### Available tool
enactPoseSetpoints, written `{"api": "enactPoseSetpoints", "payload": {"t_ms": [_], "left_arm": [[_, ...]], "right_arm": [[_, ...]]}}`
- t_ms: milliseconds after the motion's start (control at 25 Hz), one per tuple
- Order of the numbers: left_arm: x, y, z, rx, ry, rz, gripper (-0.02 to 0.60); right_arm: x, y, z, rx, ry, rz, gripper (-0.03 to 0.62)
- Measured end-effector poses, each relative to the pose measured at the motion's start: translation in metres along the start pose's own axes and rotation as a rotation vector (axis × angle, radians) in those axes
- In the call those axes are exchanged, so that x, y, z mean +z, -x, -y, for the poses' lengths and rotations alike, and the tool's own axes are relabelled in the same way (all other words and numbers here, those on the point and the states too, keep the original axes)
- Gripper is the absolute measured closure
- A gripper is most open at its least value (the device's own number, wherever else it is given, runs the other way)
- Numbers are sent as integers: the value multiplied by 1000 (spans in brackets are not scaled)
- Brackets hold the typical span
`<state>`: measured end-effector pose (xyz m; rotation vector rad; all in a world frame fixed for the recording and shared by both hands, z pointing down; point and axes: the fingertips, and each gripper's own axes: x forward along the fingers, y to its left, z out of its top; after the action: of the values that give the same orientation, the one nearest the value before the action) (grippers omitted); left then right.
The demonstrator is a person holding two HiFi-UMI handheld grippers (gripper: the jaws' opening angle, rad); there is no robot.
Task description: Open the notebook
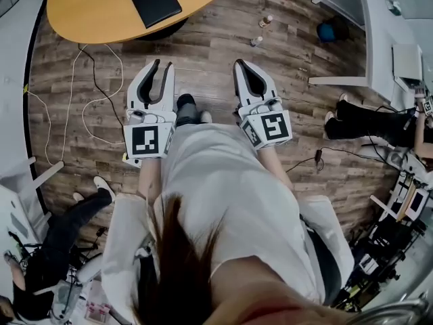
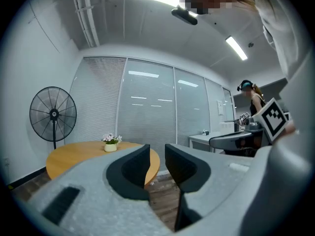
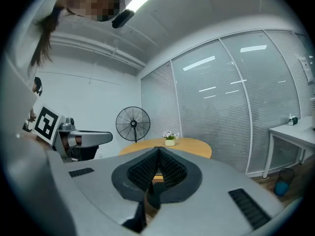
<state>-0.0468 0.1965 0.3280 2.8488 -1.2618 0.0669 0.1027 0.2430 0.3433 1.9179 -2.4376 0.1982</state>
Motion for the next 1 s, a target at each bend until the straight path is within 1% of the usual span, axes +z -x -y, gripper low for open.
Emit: {"api": "enactPoseSetpoints", "payload": {"t_ms": [200,360,480,680,880,1000], "left_arm": [[11,-38,-42,-34,-17,-4,477],[13,-59,-70,-57,-37,9,477],[10,-69,-86,-61,-38,4,477],[3,-70,-109,-48,-13,-12,477],[2,-73,-118,-11,-8,-13,477],[1,-73,-125,19,-2,-16,477]], "right_arm": [[18,-49,5,-31,-8,9,592],[18,-81,2,-50,-18,4,592],[16,-100,3,-71,-40,1,592],[23,-121,-3,-69,-21,3,592],[24,-126,5,-61,-15,2,592],[26,-135,4,-39,-12,11,592]]}}
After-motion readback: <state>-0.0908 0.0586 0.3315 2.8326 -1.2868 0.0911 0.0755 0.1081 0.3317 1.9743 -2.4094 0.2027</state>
